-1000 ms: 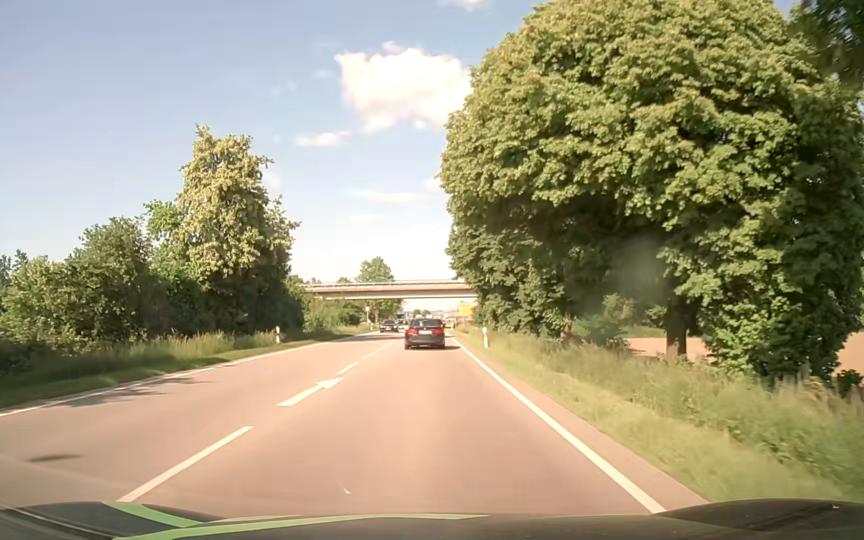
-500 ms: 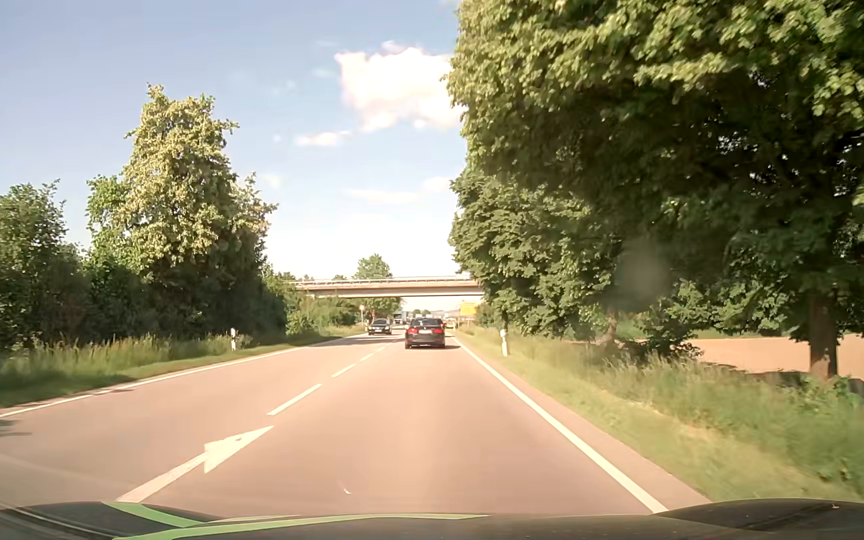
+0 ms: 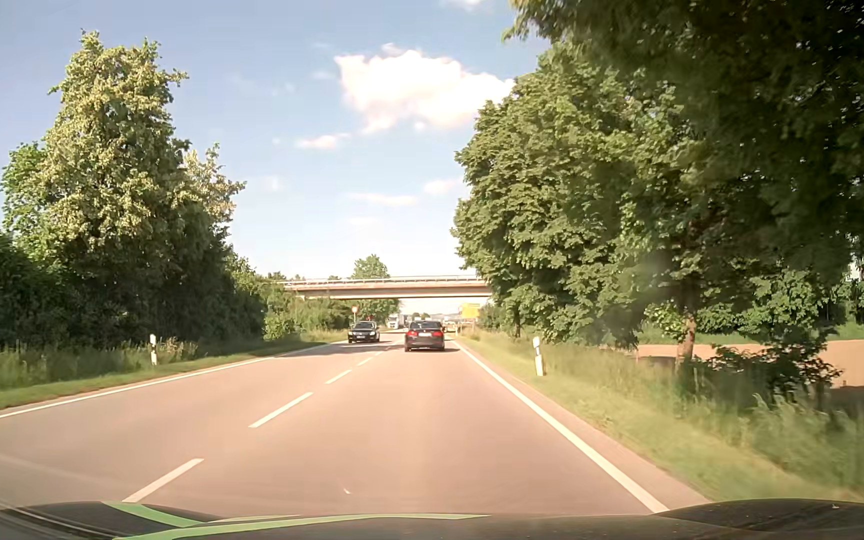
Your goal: Follow the waypoints while adhering to traffic rules and regulations
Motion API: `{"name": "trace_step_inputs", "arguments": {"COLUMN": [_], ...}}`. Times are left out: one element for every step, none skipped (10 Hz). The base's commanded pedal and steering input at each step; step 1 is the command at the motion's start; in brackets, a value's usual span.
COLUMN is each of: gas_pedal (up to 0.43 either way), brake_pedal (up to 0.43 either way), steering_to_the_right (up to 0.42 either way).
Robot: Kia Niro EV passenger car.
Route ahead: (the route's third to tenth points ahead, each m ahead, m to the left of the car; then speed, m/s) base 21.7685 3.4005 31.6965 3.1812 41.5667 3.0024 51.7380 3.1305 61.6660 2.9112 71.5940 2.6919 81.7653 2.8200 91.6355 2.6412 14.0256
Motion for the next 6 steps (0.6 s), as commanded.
{"name": "trace_step_inputs", "arguments": {"gas_pedal": [0.098, 0.098, 0.098, 0.098, 0.098, 0.098], "brake_pedal": [0.000, 0.000, 0.000, 0.000, 0.000, 0.000], "steering_to_the_right": [0.000, 0.000, 0.000, 0.000, 0.000, 0.000]}}
